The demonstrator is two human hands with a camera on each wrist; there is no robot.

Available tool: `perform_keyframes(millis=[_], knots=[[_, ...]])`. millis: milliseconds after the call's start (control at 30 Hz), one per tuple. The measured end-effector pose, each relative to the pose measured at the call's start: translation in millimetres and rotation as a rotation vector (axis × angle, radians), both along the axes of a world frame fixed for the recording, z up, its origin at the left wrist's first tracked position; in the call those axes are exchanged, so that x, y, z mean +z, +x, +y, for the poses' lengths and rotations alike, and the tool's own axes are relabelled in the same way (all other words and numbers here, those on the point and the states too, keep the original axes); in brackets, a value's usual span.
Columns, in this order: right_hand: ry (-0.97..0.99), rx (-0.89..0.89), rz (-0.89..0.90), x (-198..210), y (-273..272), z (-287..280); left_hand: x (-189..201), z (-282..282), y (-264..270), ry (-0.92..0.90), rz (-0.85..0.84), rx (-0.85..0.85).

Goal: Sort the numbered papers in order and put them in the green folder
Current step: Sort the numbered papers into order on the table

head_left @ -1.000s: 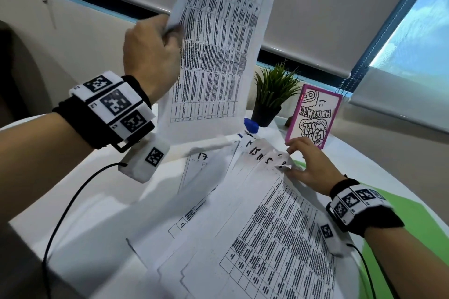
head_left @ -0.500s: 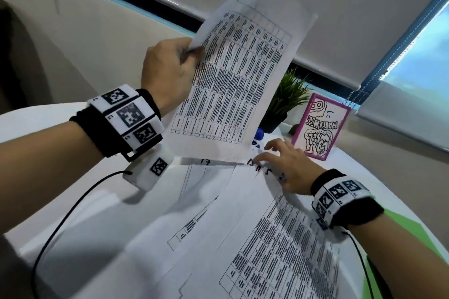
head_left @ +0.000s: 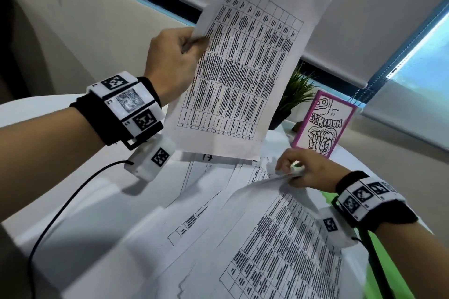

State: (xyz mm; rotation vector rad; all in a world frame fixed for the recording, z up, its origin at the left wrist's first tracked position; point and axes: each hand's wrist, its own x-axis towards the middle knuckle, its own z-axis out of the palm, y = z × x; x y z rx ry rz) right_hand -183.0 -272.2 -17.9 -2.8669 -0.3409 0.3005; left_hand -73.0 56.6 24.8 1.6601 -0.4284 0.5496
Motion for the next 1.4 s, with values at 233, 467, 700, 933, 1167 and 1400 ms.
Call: perform_keyframes(millis=[233,467,700,933,1167,1400], knots=[[0.233,-0.156,0.024,-3.9,-44.5,-15.2,6.5,-6.4,-4.3,-0.122,-0.002,-0.051],[0.439,-0.072,-0.136,12.7,-81.7,-15.6,-10.3,-49.9,-17.1,-0.128,0.1,-0.132],[0.413,-0.061,-0.268,21.4,-113.7,-14.9,-54.2,-92.0,-39.9,0.197,0.439,-0.375],[0.352,-0.078,-0.351,19.8,-113.7,-14.7,-92.2,-96.3,-66.4,0.583,0.695,-0.539],[0.293,-0.022,-0.319,16.3,-94.2,-18.0,-84.0,-81.6,-82.7,0.667,0.577,-0.595],[0.284,-0.048,-0.321,31.4,-75.1,-22.1,-73.5,-88.0,-93.7,0.834,0.448,-0.581]])
